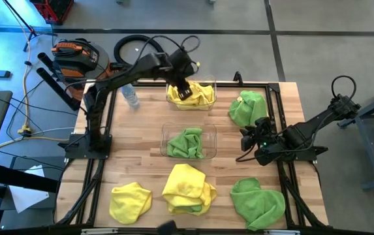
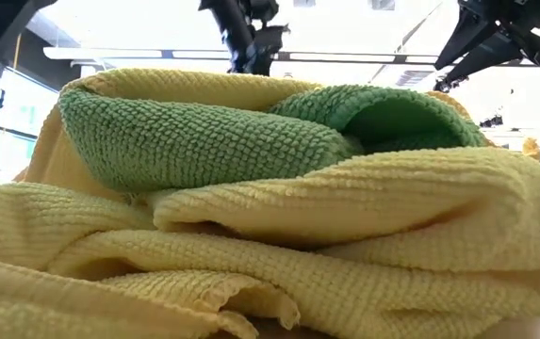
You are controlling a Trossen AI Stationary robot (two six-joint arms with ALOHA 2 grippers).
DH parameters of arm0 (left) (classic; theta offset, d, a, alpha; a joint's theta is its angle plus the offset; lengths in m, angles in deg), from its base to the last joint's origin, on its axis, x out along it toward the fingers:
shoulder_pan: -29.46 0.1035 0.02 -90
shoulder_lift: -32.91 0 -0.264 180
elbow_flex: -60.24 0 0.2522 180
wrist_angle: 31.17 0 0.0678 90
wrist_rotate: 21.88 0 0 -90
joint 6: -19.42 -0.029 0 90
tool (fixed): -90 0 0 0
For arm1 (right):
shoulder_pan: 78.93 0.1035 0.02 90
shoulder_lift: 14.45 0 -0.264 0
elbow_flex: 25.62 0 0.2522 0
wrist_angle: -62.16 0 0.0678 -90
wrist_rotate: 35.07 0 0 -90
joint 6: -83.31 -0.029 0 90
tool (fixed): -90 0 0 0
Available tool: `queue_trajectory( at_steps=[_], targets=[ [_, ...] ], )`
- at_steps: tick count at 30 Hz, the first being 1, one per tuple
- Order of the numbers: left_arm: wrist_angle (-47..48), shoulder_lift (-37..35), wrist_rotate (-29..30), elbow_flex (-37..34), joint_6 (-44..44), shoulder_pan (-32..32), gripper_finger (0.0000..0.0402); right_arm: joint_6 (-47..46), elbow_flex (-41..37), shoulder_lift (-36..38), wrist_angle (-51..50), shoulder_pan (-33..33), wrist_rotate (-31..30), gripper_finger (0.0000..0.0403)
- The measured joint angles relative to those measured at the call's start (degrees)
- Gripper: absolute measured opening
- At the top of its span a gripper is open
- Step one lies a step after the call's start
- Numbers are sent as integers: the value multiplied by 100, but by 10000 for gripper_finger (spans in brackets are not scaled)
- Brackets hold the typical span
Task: Sort microfiber towel by color & place in baskets
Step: Put the green towel into the bottom transparent bin
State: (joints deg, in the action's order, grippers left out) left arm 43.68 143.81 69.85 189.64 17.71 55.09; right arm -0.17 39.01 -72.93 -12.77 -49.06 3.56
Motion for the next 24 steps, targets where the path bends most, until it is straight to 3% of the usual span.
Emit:
queue_trajectory(
  at_steps=[10,17,24],
  targets=[
    [-497,-96,-9,-5,1021,-1545,135,1,0,0,-417,0,1282,138],
    [-484,-91,-274,-7,1060,-2527,131,2,0,0,-415,0,1343,138],
    [-492,-103,-229,-269,1023,-2846,116,-15,0,0,-288,0,1250,138]
  ],
)
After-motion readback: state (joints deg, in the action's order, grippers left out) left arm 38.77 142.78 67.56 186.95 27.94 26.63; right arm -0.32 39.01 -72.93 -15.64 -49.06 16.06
